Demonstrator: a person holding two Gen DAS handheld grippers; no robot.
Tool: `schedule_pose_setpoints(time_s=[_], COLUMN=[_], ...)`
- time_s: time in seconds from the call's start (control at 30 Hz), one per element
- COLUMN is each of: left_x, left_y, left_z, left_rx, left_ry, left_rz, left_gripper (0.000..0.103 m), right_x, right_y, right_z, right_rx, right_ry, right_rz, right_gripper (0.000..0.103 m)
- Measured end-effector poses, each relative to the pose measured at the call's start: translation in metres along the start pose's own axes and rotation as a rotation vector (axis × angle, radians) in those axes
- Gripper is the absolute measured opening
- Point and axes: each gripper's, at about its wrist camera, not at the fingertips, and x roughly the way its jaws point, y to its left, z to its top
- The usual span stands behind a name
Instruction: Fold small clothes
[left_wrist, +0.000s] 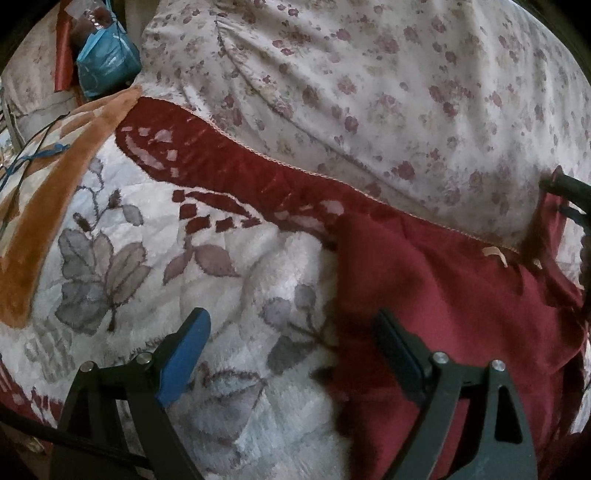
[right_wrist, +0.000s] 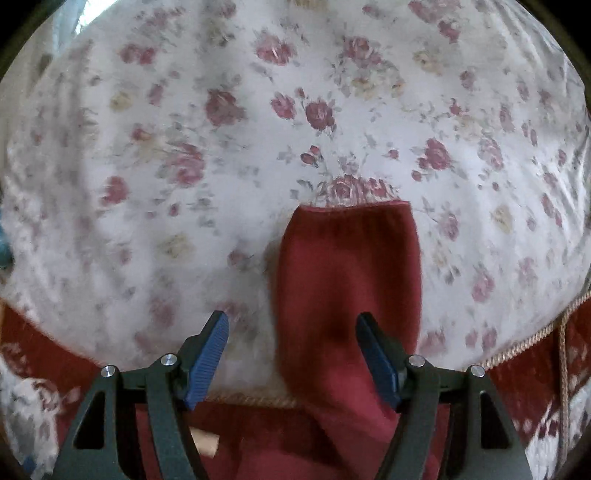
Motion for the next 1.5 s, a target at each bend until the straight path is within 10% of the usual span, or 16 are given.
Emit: schedule_pose_setpoints(time_s=[0.2,0.3,0.6,0.9,1.13,1.5], left_x=[0.004,0.003,-0.007,-0.024,-0.029,-0.015], left_y=[0.002,0.002,0.011,0.033,0.057,0.032], left_z=[-0.001,0.000,0.001,0.002,0.006,0.008], left_rx=[-0.011,-0.008,-0.048,-0.121,-0.209,-0.105], left_ry=[0.016,0.009,-0.023,-0.078,-0.103,-0.080], left_rz=[0.001,0.003,0.003,0.007,-0.017,-0.041], left_gripper=[0.089,0.089,0.089,0.089,0.089,0.089], right_x=[0.012,0.001,-0.150,-0.256,-0.181,0.013], right_y=[-0.004,-0.023,-0.052,0.039,0.136,0.193], right_z=[0.008,0.016,0.024,-0.004,-0.070,-0.137], right_rx=[-0.031,-0.028,-0.072,-0.355,-0.443,-0.391], right_ry=[0.005,0.045,-0.002,0.093,0.373,0.678], right_rz=[-0.021,0.060,0.474,0.945,1.013,0.782], right_gripper=[0.063,0.006,0.006,0.006,0.006,0.007])
